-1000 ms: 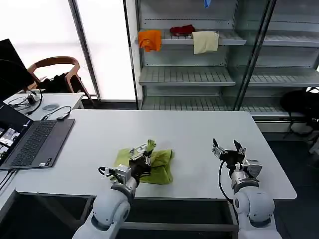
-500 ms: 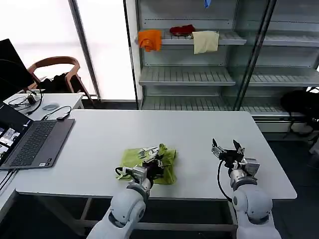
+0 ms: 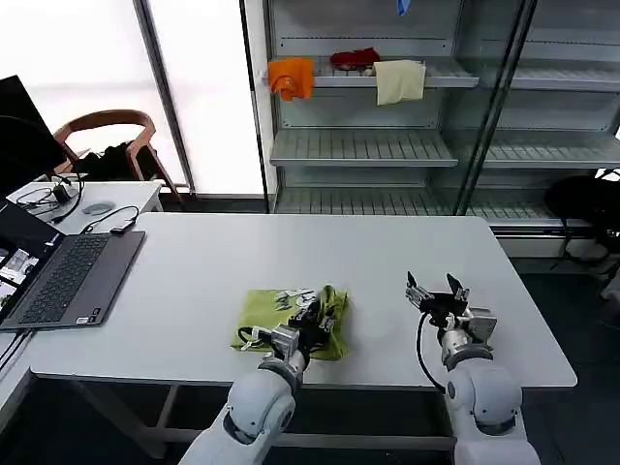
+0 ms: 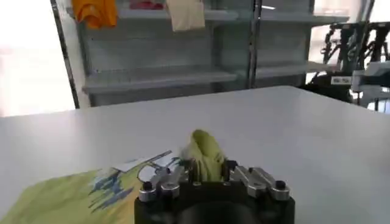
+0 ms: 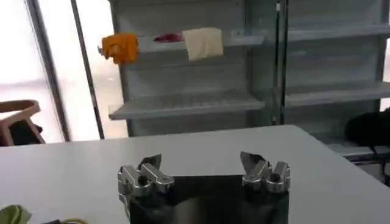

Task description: Fold and organize the clothes.

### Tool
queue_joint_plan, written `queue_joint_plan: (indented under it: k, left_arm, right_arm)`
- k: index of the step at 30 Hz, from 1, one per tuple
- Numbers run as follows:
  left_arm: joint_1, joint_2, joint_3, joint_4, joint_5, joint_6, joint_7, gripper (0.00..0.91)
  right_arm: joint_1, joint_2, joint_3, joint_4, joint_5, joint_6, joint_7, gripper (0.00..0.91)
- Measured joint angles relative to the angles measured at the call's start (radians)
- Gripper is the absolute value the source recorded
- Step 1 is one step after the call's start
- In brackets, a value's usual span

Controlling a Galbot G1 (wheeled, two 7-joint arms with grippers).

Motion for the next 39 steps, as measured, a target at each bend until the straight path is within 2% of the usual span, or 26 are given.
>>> queue_joint_plan:
  k: [9, 21, 28, 39]
  left_arm:
    - [-0.026, 0.039, -0.064, -0.061, -0.085, 0.001, -0.001, 0.907]
    - [0.05, 0.172, -0.35, -0.057, -0.174, -0.003, 0.095, 0.907]
    - [0.132, 0.172, -0.418, -0.058, -0.202, -0.003, 0.121, 0.907]
    - [0.226, 0.139, -0.434, -0.1, -0.235, -0.002, 0.135, 0.907]
  right_arm:
    - [-0.005, 0.015, -0.048, -0.002, 0.023, -0.017, -0.001, 0.907]
    - [-0.008, 0.045, -0.166, -0.05, 0.051, -0.026, 0.004, 0.907]
    - [-0.019, 0.048, -0.205, -0.061, 0.048, -0.028, 0.005, 0.907]
    - [-0.027, 0.055, -0.232, -0.069, 0.033, -0.028, 0.007, 0.907]
